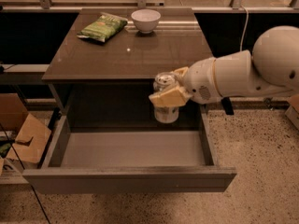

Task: Place 7up can into top drawer

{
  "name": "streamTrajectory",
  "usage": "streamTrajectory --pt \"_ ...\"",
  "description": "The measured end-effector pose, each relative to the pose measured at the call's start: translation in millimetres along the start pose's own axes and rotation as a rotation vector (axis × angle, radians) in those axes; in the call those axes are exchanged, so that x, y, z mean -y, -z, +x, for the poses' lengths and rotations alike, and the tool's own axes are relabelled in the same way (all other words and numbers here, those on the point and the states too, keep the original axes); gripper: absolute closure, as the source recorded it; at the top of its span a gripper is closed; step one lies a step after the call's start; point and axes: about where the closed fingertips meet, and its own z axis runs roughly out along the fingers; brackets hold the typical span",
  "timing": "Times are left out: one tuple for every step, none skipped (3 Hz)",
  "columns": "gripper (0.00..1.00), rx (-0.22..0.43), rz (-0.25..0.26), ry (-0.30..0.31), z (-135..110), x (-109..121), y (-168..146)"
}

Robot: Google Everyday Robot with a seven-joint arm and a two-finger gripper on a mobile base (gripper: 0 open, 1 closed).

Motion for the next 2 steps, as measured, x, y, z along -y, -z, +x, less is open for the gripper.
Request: streamTrajectory --pt "1.00 0.013 0.023 -0.016 33 -10 -6" --pt "1.00 0.045 0.063 -0.033 64 -6 -22"
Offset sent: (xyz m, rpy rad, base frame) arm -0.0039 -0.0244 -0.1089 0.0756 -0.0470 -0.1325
